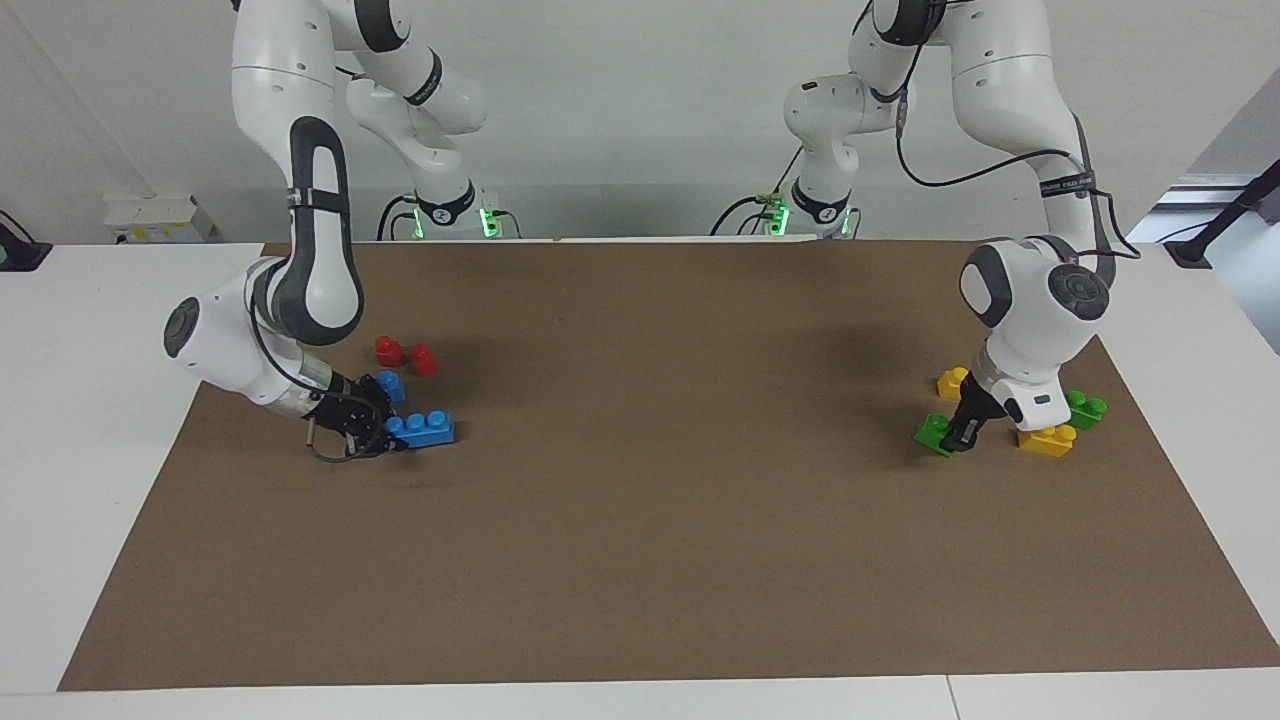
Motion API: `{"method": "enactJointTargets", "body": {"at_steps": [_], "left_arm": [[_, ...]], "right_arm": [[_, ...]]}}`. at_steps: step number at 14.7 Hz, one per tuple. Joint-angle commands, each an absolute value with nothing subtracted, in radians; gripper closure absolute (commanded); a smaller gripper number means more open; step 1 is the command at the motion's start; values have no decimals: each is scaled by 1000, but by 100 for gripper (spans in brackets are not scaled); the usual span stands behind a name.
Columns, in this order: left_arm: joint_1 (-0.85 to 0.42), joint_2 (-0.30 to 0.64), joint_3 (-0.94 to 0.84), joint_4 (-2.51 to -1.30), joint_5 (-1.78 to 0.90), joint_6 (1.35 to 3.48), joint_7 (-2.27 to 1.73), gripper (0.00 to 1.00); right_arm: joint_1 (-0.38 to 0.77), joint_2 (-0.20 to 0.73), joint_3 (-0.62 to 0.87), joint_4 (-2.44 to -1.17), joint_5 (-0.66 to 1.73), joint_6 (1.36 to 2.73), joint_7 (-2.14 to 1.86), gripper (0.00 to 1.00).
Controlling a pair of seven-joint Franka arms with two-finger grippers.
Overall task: Remove green block with left arm and hold with right
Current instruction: 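Set the green brick down while the right gripper sets the blue brick down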
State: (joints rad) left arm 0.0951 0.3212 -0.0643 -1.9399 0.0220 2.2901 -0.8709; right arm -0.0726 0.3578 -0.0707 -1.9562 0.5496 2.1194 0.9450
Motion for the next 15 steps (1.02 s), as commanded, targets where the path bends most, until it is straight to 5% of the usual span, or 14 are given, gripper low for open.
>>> {"method": "enactJointTargets", "body": {"at_steps": [1, 3, 4, 5, 7, 8, 9, 10, 15], "left_arm": [[89, 337, -63, -1927, 83, 2307, -854, 100], [90, 342, -63, -1927, 103, 2319, -819, 92], [91, 342, -63, -1927, 103, 2321, -790, 10], [91, 342, -63, -1927, 101, 2316, -769, 0], [89, 339, -63, -1924, 103, 2309, -736, 0], [89, 337, -63, -1922, 104, 2307, -735, 0], [87, 336, -63, -1916, 109, 2306, -735, 0], [86, 334, -63, -1905, 107, 2296, -735, 0], [81, 307, -63, -1806, 109, 2102, -619, 0]], "right_arm": [[-87, 348, -55, -1980, 531, 2154, 923, 100], [-87, 348, -55, -1980, 531, 2157, 923, 100], [-87, 348, -55, -1980, 531, 2157, 923, 100], [-87, 348, -55, -1980, 531, 2157, 923, 100], [-87, 348, -55, -1976, 531, 2146, 925, 100], [-86, 348, -55, -1973, 531, 2143, 925, 85], [-83, 348, -55, -1973, 531, 2143, 925, 46], [-80, 348, -55, -1971, 531, 2143, 927, 21], [-83, 339, -57, -1930, 531, 2103, 934, 10]]}}
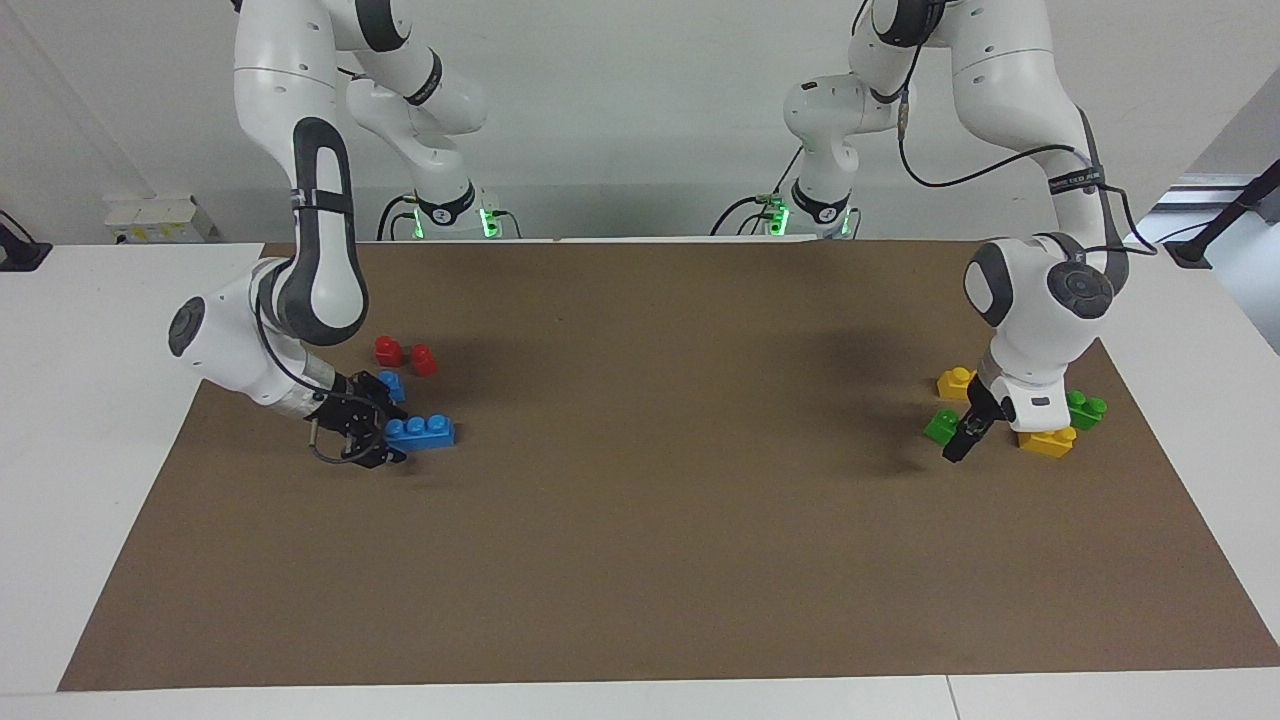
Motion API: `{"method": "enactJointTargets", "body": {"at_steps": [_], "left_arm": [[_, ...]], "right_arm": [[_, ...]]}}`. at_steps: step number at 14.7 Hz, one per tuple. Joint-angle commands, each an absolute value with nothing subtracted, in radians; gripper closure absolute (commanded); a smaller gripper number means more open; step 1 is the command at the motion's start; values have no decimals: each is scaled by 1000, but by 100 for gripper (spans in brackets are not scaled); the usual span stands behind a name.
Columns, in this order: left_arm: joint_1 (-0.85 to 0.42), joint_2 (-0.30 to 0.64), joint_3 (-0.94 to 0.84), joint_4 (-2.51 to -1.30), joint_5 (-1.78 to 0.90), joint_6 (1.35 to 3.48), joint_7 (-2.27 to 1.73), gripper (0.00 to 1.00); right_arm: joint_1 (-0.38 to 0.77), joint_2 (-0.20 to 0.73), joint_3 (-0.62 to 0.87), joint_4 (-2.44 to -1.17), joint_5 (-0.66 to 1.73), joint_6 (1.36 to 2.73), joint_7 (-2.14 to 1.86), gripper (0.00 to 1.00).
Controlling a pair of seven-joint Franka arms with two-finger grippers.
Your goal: Remove green block with left arm and hold with right
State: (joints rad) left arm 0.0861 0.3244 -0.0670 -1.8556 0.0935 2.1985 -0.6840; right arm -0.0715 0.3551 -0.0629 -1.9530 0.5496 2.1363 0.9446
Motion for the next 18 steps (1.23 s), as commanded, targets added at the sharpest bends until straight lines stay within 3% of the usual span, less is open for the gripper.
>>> {"method": "enactJointTargets", "body": {"at_steps": [1, 4, 7, 12, 18], "left_arm": [[81, 292, -64, -1796, 109, 2068, -583, 0], [80, 235, -72, -1792, 115, 1984, -484, 0], [80, 167, -75, -1792, 120, 1925, -384, 0], [80, 80, -84, -1721, 114, 1746, -198, 0], [80, -31, -121, -1695, 104, 1574, -23, 0]], "right_arm": [[-84, 331, -58, -1915, 531, 2077, 937, 10], [-83, 278, -58, -1904, 525, 2059, 934, 0], [-71, 200, -55, -1879, 442, 2008, 933, 0], [-26, 147, -48, -1734, 248, 1840, 902, 0], [-23, 26, -46, -1721, 174, 1730, 541, 0]]}}
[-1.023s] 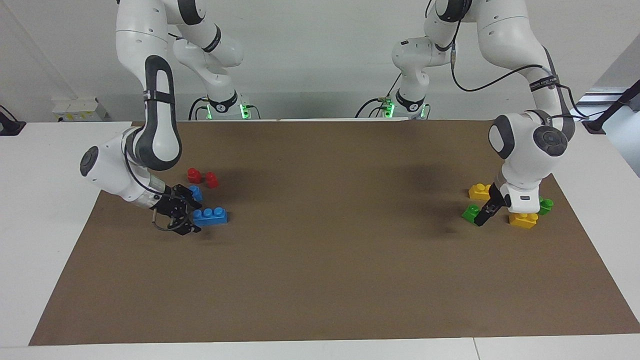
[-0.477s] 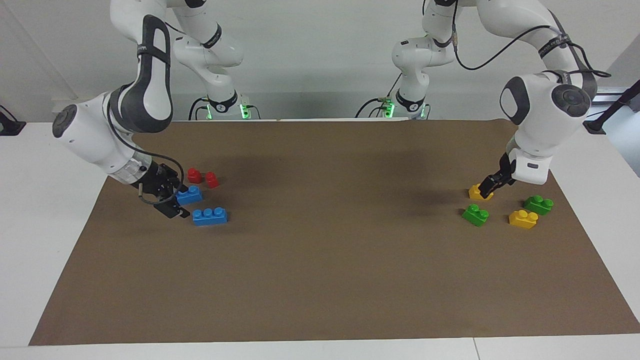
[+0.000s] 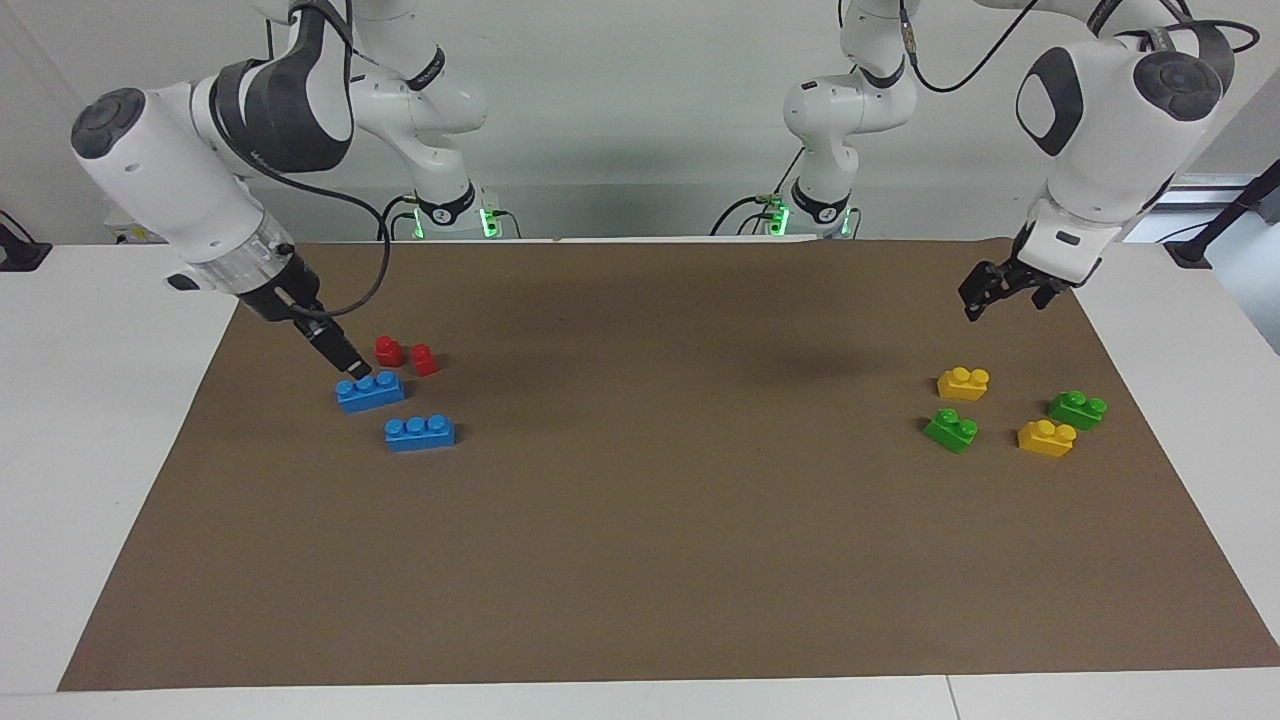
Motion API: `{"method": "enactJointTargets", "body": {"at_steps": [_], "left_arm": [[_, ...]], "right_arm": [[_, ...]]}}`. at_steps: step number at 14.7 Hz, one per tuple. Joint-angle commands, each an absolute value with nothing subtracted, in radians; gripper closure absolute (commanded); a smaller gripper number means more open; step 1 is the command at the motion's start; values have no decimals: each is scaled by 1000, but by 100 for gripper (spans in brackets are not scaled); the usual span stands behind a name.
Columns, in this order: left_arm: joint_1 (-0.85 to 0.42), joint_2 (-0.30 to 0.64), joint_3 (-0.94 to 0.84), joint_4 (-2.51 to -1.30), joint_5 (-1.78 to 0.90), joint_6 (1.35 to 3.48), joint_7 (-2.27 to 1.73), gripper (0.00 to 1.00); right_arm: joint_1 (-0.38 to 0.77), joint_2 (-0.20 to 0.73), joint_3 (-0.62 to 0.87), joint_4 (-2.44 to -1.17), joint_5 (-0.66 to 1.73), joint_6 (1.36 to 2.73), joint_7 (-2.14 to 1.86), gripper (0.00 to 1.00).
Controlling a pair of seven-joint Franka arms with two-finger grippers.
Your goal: Remove green block with left arm and hold with right
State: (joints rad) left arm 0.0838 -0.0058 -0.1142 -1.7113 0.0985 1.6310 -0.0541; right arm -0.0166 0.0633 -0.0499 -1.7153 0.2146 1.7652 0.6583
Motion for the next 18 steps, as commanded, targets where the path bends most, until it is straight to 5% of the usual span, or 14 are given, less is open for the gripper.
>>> {"method": "enactJointTargets", "body": {"at_steps": [1, 9, 18], "left_arm": [[80, -34, -121, -1669, 88, 1547, -23, 0], [94, -43, -101, -1608, -29, 1460, -31, 0], [94, -43, -106, -1555, -75, 1402, -54, 0]], "right_arm": [[-23, 15, -46, -1721, 143, 1718, 472, 0], [-21, -32, -29, -1640, 34, 1549, 95, 0], [-21, -28, -28, -1632, -29, 1560, 17, 0]]}}
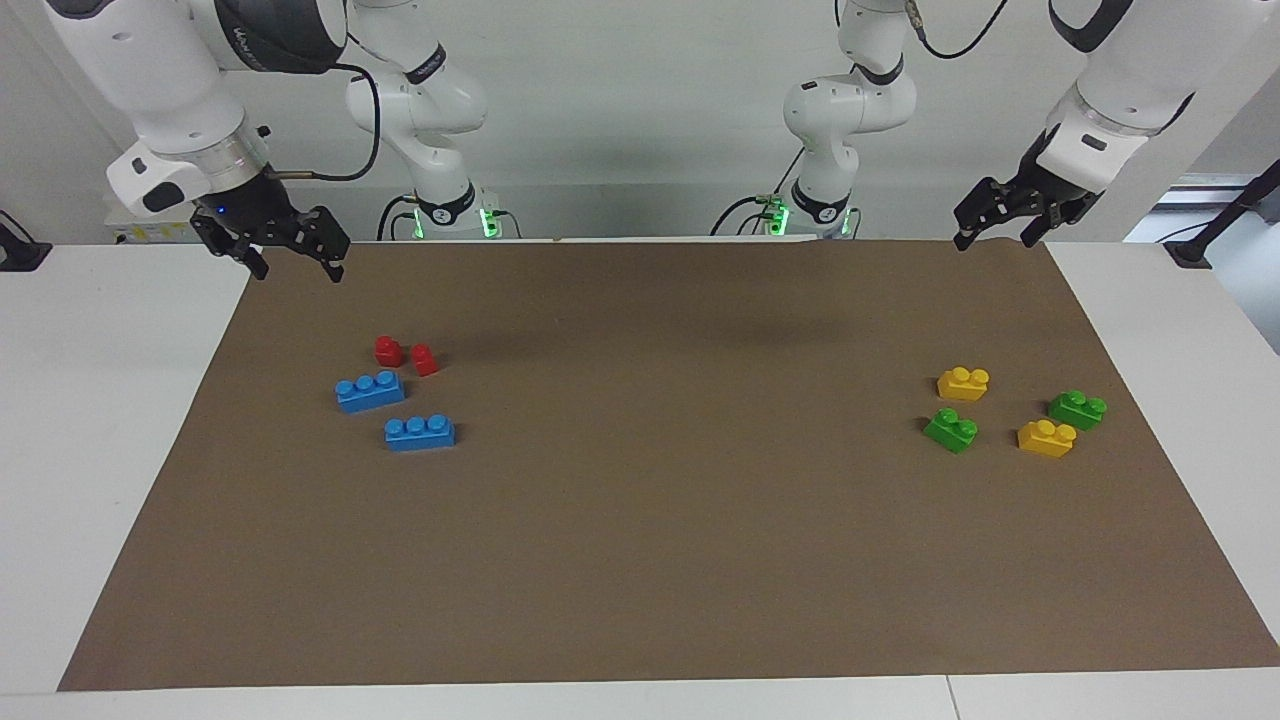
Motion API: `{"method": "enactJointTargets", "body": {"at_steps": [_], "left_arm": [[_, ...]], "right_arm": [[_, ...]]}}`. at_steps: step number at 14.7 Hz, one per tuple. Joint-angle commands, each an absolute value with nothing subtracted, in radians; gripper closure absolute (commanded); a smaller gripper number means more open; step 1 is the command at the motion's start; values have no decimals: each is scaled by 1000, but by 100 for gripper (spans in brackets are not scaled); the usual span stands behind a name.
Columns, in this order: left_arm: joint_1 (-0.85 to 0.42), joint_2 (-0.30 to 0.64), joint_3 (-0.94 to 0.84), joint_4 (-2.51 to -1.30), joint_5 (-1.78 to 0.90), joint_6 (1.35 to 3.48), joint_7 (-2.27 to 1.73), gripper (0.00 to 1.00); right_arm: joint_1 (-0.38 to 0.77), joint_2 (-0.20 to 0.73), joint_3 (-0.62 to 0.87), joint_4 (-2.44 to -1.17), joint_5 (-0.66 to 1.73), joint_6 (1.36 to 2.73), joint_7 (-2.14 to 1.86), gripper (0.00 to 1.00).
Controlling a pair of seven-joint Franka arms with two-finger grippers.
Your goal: Remove green block with left arm and hold with right
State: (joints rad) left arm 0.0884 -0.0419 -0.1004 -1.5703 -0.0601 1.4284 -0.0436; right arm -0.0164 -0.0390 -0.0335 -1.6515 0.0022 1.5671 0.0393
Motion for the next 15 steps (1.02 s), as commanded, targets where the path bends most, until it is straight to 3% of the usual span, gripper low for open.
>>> {"method": "enactJointTargets", "body": {"at_steps": [1, 15], "left_arm": [[95, -43, -104, -1555, -75, 1399, -52, 0], [81, -44, -110, -1555, -37, 1391, -44, 0]], "right_arm": [[-21, -28, -28, -1632, -28, 1560, 17, 0], [-25, -34, -28, -1647, -23, 1545, -2, 0]]}}
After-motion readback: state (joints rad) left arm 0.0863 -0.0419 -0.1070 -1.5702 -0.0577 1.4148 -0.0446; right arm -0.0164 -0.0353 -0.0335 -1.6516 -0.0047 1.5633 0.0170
